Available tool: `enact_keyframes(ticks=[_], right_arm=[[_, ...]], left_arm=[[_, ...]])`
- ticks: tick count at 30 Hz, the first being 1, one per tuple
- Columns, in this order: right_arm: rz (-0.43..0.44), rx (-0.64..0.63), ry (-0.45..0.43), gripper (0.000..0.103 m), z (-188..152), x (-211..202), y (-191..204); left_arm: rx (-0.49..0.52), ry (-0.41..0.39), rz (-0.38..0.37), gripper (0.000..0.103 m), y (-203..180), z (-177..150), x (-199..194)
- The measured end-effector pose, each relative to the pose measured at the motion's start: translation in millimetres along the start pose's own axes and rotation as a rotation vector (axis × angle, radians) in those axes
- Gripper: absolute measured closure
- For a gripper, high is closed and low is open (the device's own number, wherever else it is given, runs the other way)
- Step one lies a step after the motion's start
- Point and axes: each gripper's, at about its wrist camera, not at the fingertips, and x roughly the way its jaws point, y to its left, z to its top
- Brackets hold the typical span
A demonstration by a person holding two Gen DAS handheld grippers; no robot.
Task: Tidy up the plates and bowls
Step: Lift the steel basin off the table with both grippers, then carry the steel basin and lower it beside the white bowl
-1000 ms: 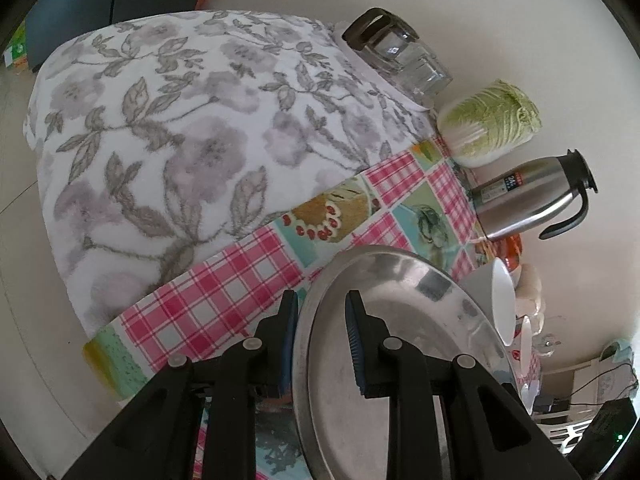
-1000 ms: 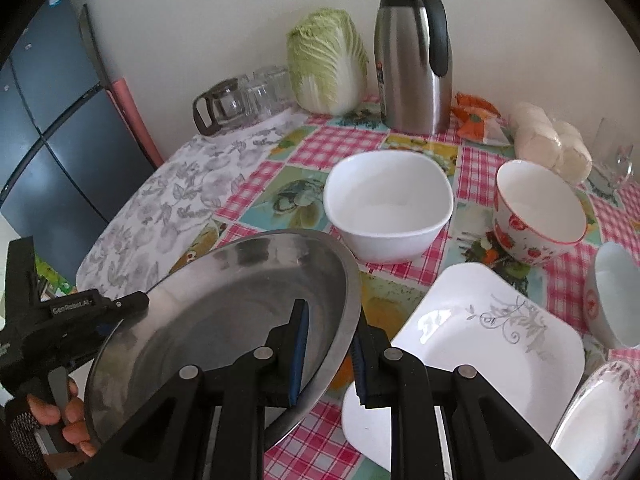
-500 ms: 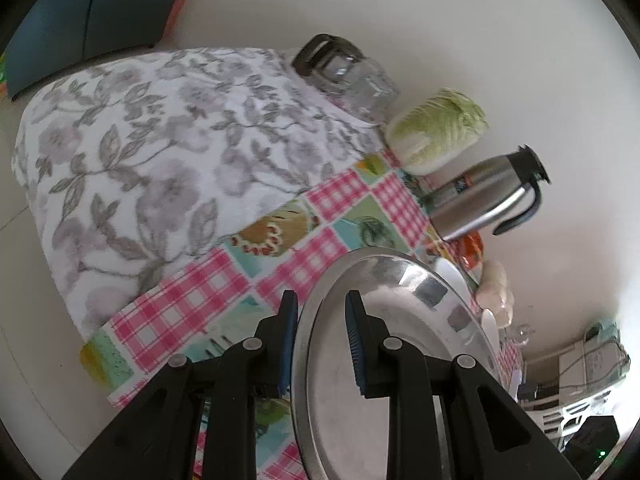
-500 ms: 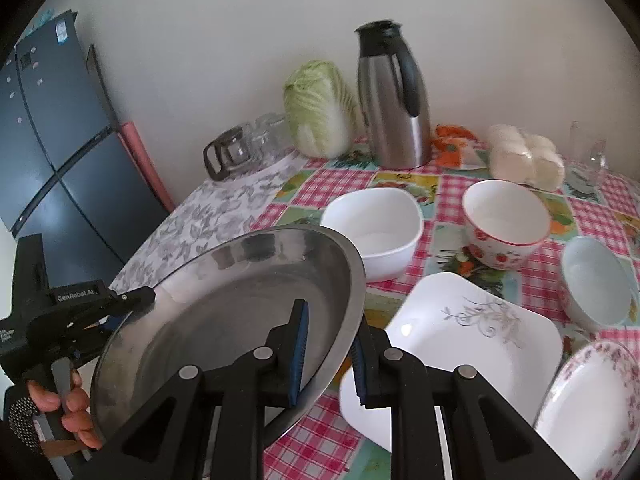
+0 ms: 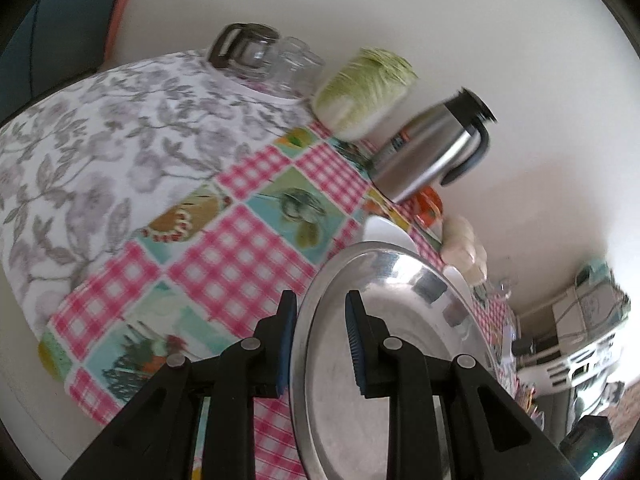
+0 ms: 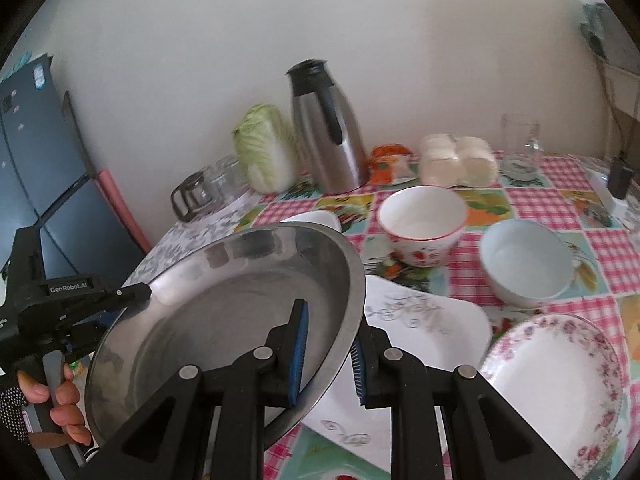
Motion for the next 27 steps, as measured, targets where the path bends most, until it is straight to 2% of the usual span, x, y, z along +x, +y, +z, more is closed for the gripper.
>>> enact_keyframes(ticks=[8, 12, 20, 27], right_arm=[[-0.053, 0.072, -0.027, 0.082, -3, -17, -41], [-0.071, 0.102, -0.033, 0.082, -3, -27, -58], [-0.100, 0.145, -0.019, 0.082, -14, -42, -78], [-0.117, 0.184, 0.003, 0.080, -19, -43, -95]], left_arm=[[0.077, 0.041, -0.043, 0.078, -38, -15, 12], [0.116, 0.062, -0.035, 0.078, -54, -25, 20], [0.154, 0.107, -0.061, 0.078, -70, -43, 26], [0.189, 0.157, -0.040, 0.078, -74, -58, 39]])
